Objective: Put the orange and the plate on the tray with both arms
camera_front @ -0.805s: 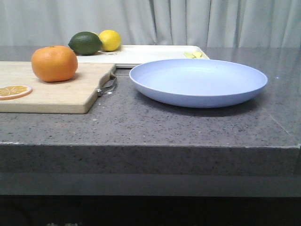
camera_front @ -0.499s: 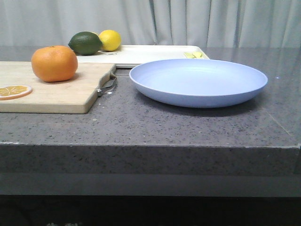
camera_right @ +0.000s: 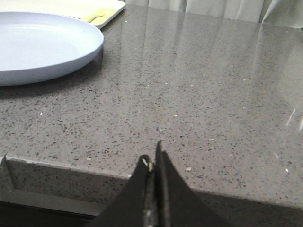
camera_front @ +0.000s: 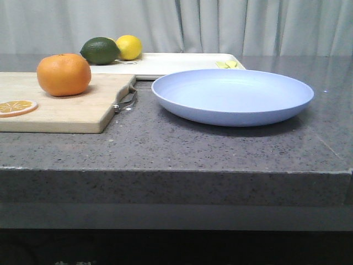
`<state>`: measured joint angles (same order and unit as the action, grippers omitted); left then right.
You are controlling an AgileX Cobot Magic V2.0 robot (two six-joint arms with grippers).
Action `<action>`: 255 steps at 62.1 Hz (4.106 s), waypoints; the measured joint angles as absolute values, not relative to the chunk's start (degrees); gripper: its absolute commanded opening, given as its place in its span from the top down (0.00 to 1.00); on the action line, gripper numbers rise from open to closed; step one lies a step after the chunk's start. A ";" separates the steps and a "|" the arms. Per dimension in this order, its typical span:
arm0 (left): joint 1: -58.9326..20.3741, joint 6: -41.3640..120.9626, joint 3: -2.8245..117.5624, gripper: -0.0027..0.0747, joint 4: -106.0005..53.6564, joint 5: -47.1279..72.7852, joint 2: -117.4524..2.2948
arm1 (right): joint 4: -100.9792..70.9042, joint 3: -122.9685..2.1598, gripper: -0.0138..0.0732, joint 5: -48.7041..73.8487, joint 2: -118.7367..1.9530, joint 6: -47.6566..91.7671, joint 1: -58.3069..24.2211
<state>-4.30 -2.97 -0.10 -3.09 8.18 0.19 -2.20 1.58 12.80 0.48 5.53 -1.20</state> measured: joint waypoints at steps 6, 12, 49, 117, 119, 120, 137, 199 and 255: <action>-4.30 -2.97 -0.10 0.99 -3.09 8.18 0.19 | -2.20 1.58 0.91 12.80 0.48 5.53 -1.20; -4.30 -2.97 -0.10 0.99 -3.09 8.18 0.19 | -2.20 1.58 0.91 12.80 0.48 5.53 -1.20; -4.30 -2.97 -0.10 0.99 -3.09 6.88 0.19 | -2.20 1.58 0.91 7.01 0.48 5.53 -1.20; -4.30 -2.97 27.75 0.71 -1.00 6.98 -35.04 | -6.00 -34.75 0.52 17.77 -32.61 4.22 -1.20; -4.30 -2.97 27.75 0.60 -1.00 6.98 -35.04 | -6.00 -34.73 0.44 17.68 -32.61 4.22 -1.20; -4.30 -2.97 27.75 0.55 -1.00 6.98 -35.04 | -6.00 -34.78 0.40 17.68 -32.61 4.22 -1.20; -4.30 -2.97 27.75 0.10 -1.17 6.98 -35.04 | -6.00 -34.78 0.09 17.68 -32.61 4.10 -1.20; -8.05 -2.97 57.67 0.25 -4.67 31.12 -67.92 | -6.00 -34.78 0.09 17.55 -32.61 4.01 -1.20; -19.37 -2.37 88.43 0.25 -1.89 53.91 -103.13 | -6.00 -34.78 0.09 17.42 -32.61 3.91 -1.20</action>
<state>-19.37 -2.37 88.43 -1.89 53.91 -103.13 -6.00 -34.78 17.42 -32.61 3.91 -1.20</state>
